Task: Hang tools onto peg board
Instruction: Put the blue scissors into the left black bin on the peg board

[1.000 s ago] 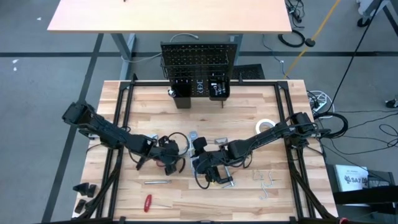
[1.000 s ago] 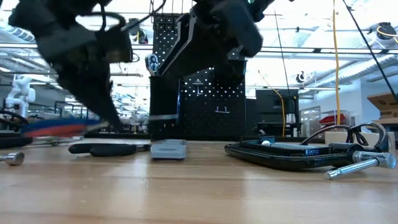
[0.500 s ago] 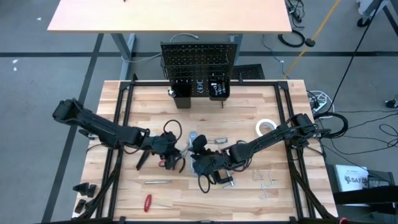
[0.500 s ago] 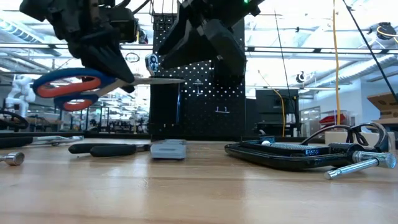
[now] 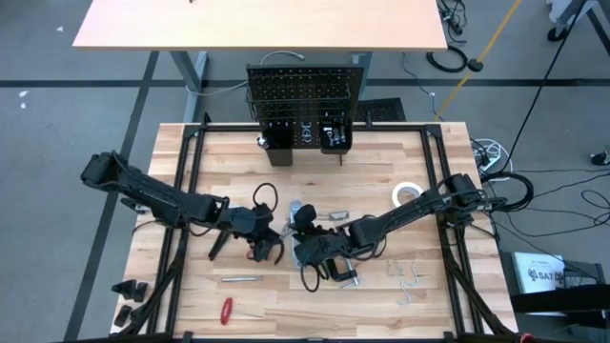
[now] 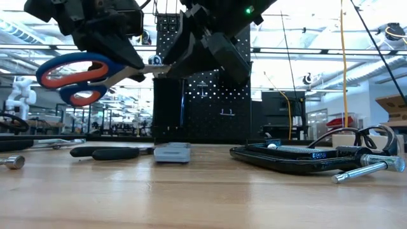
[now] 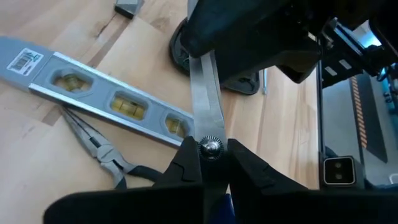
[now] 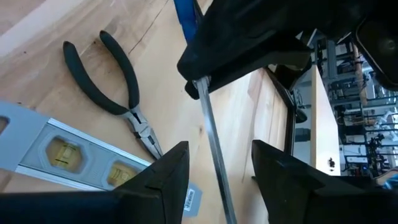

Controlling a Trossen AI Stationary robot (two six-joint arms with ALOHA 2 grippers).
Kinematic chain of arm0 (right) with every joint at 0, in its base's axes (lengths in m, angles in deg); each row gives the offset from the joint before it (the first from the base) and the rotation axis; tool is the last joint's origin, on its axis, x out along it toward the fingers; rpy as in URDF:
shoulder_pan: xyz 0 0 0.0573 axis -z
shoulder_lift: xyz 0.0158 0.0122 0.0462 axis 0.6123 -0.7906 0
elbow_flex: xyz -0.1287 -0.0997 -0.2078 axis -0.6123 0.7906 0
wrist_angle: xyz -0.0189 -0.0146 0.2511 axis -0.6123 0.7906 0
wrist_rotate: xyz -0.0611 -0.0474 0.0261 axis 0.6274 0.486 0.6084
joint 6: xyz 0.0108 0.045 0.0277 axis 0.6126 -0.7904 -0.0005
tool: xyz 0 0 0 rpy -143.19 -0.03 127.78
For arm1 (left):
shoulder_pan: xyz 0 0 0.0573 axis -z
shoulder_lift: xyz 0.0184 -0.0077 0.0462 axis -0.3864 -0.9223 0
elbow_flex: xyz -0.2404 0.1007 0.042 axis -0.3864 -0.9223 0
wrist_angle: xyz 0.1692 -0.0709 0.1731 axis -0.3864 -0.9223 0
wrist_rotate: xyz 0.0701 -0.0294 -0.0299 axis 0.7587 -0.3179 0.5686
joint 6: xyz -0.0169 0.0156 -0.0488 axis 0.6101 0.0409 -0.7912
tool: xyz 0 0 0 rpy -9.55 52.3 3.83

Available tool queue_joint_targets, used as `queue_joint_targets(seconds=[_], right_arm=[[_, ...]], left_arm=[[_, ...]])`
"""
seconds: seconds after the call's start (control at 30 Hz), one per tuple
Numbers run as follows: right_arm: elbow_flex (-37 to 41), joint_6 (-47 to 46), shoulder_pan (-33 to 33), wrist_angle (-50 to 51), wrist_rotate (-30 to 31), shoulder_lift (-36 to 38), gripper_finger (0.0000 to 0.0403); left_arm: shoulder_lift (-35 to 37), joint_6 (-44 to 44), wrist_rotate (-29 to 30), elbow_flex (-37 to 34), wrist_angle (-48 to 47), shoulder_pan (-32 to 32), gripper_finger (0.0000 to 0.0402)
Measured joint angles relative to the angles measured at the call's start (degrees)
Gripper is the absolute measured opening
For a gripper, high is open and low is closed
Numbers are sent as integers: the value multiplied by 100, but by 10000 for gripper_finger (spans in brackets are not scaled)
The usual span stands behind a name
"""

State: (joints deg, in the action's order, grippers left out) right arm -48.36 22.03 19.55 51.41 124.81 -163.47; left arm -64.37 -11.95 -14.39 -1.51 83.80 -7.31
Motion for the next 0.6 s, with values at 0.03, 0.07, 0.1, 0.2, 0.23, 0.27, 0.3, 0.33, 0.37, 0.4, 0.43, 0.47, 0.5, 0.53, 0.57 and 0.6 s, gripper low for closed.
queue_joint_targets(seconds=[0.03, 0.07, 0.1, 0.2, 0.23, 0.27, 0.3, 0.33, 0.37, 0.4, 0.43, 0.47, 0.5, 0.53, 0.57, 0.6], right_arm=[[0, 1, 2, -10, 2, 0, 163], [0, 1, 12, -9, 8, 0, 159], [0, 2, 19, -9, 9, 0, 152], [0, 46, 46, -21, 16, 0, 117], [0, 47, 54, -17, 11, 0, 101], [0, 47, 54, -16, -14, 0, 81], [0, 49, 54, -18, -33, 0, 59], [0, 55, 54, -12, -39, 0, 35], [2, 113, 52, 45, -62, 0, 19], [6, 143, 43, 59, -61, -3, 13], [7, 106, 37, 54, -66, -9, 12], [7, 18, 35, 55, -92, -9, 10], [7, -81, 34, 76, -101, -9, 7], [7, -204, 32, 120, -89, -9, 6], [4, -363, 25, 166, -78, -6, 5], [4, -538, 10, 241, -89, 5, 4]], left_arm=[[0, 1, -2, 0, 24, 0, 29], [0, 0, -10, 0, 33, 0, 30], [0, 7, -18, 0, 36, -2, 30], [0, 40, -26, 0, 81, -2, 31], [0, 46, -31, 0, 77, -2, 32], [0, 62, -33, 0, 75, -2, 32], [0, 107, -30, 0, 73, -2, 32], [0, 144, -31, 0, 73, -3, 32], [0, 144, -40, 0, 75, -4, 33], [0, 144, -51, 2, 79, -2, 34], [0, 152, -62, 2, 81, -2, 38], [0, 182, -60, 2, 82, -2, 43], [0, 261, -60, 4, 79, -2, 51], [0, 362, -49, 4, 75, -4, 60], [1, 494, -10, 4, 55, -14, 70], [21, 645, 12, 4, 42, -26, 81]])
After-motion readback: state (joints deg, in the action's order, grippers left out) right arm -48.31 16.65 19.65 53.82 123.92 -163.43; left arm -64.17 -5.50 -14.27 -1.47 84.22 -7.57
